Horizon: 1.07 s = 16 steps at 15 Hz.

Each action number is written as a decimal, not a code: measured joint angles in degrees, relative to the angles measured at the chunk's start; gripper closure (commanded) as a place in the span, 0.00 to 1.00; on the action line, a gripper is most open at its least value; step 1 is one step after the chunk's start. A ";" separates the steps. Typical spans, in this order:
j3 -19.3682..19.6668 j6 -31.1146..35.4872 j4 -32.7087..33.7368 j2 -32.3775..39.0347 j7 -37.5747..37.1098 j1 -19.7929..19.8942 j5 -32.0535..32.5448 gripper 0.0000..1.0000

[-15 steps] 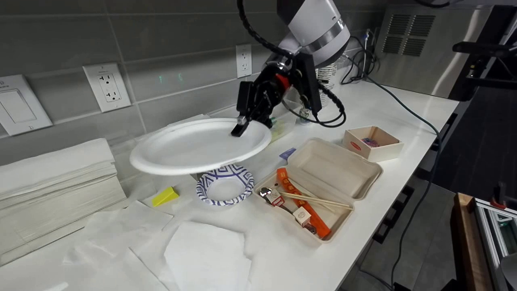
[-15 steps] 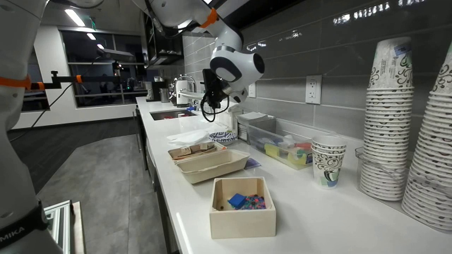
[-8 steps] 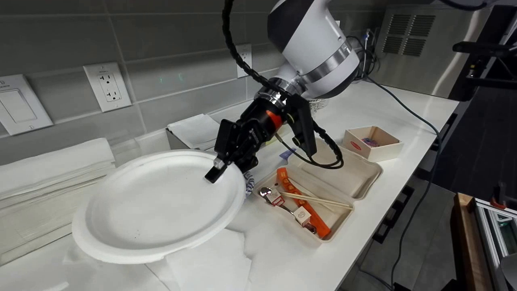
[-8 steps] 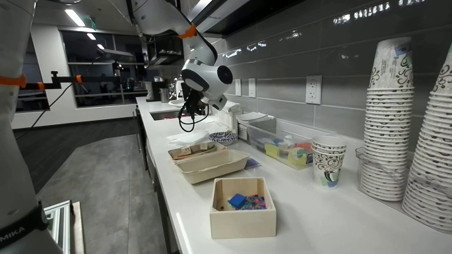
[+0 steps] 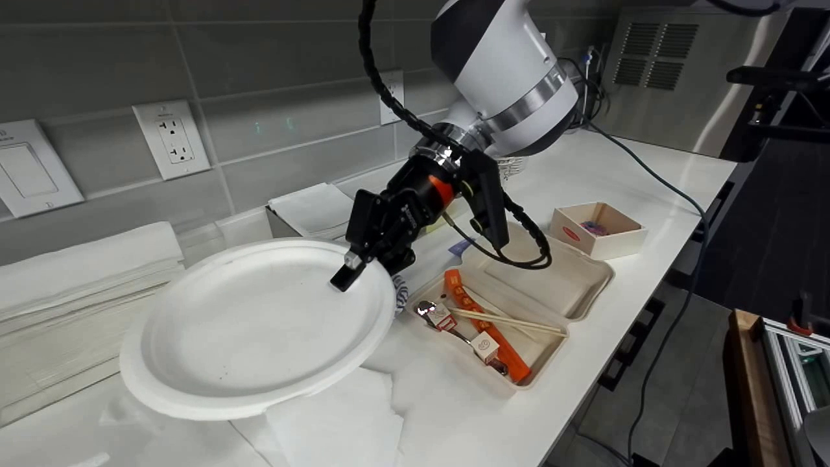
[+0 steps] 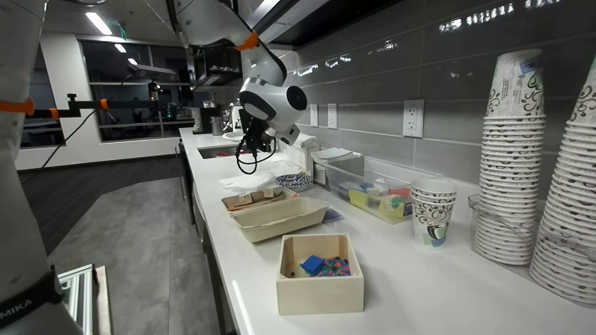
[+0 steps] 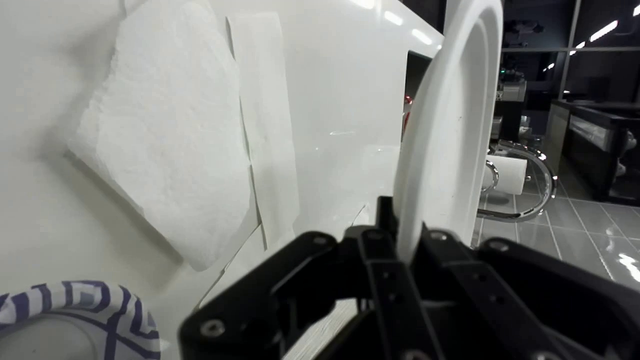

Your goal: Put the white plate on the counter next to the tissue

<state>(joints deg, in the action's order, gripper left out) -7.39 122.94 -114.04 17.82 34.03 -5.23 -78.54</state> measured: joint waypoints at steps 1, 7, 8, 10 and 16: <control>-0.21 0.36 0.04 0.35 0.37 -0.65 0.04 0.99; -2.79 13.19 3.02 5.72 4.43 -7.51 0.18 0.99; -3.33 15.85 4.01 6.95 4.63 -8.70 0.18 0.99; -4.41 19.95 6.44 9.58 4.70 -10.78 0.18 0.99; -6.08 23.04 14.23 16.95 4.38 -13.61 0.23 0.62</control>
<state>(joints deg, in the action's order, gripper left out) -13.47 145.98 -99.81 34.77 38.41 -18.84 -78.31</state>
